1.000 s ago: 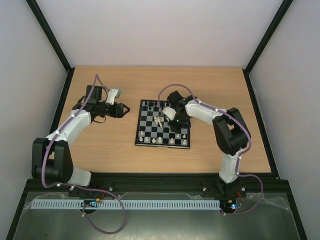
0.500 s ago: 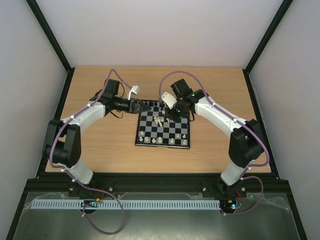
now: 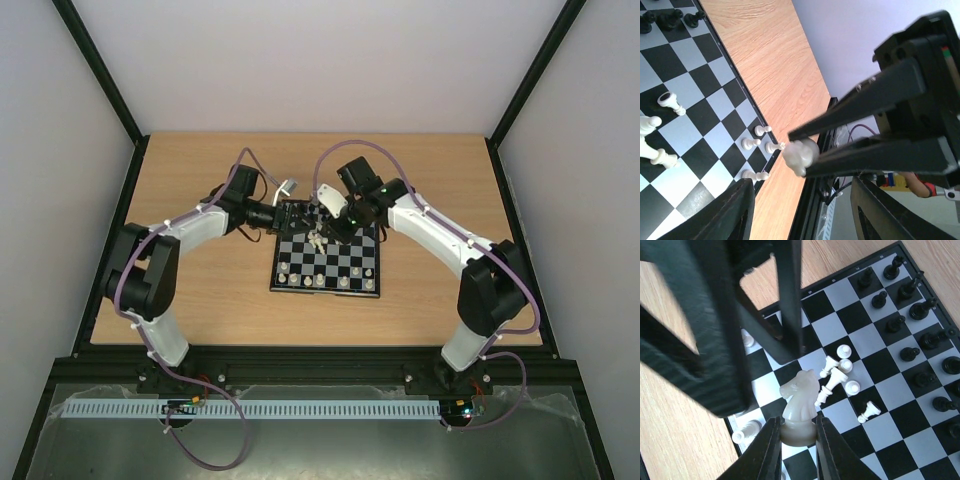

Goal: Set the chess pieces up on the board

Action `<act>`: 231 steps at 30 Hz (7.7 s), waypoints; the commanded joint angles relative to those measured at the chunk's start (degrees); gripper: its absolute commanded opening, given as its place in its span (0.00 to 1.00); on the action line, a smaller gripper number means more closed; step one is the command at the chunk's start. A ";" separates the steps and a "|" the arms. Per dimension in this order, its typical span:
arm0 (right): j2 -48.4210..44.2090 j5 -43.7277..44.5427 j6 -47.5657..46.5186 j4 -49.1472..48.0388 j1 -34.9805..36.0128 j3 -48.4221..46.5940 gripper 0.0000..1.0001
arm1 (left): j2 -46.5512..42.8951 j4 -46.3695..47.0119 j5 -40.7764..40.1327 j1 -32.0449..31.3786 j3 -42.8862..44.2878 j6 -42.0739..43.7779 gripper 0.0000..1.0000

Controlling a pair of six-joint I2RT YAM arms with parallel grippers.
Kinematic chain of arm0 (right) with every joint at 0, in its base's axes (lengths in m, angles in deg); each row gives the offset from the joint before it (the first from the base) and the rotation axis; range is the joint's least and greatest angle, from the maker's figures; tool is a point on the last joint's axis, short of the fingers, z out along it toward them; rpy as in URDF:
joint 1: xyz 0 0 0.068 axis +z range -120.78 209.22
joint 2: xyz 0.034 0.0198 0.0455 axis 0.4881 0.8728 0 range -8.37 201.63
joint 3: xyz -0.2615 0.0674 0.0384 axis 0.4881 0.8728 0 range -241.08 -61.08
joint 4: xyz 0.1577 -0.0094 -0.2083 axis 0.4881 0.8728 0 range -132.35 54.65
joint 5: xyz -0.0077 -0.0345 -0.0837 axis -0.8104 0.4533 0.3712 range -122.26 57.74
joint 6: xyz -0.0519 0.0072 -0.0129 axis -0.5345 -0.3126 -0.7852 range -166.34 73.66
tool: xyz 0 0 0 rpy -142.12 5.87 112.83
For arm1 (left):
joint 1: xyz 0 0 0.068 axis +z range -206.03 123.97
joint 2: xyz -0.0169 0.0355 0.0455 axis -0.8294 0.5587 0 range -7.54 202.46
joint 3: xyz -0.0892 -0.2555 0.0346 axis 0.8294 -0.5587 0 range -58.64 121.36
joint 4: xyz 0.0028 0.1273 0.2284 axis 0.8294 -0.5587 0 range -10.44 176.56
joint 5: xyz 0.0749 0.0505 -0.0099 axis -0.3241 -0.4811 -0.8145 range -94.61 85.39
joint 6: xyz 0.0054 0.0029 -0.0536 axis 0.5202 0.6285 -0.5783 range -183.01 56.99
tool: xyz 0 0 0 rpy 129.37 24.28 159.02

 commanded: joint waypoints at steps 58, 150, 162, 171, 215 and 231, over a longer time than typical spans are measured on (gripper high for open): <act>-20.59 1.06 8.75 0.49 -15.93 19.07 0.45 | 1.34 -19.33 -46.02 -21.46 12.87 48.71 0.02; 13.72 6.97 -32.29 5.49 0.96 0.26 0.16 | -14.79 -18.87 -30.03 7.43 -1.61 30.39 0.39; 12.50 6.86 -30.56 7.35 1.02 -0.95 0.01 | -14.92 -18.67 -29.73 7.44 -2.07 30.47 0.40; -0.31 8.29 -27.90 9.06 0.85 5.54 0.01 | -14.71 -18.16 -29.06 7.42 -2.14 29.96 0.40; -6.27 6.95 -23.52 0.27 0.83 24.99 0.03 | -14.31 -18.85 -28.88 7.36 -2.24 30.55 0.41; -7.00 8.77 -22.38 0.65 0.88 24.17 0.19 | -14.69 -18.68 -28.87 7.35 -2.84 30.65 0.42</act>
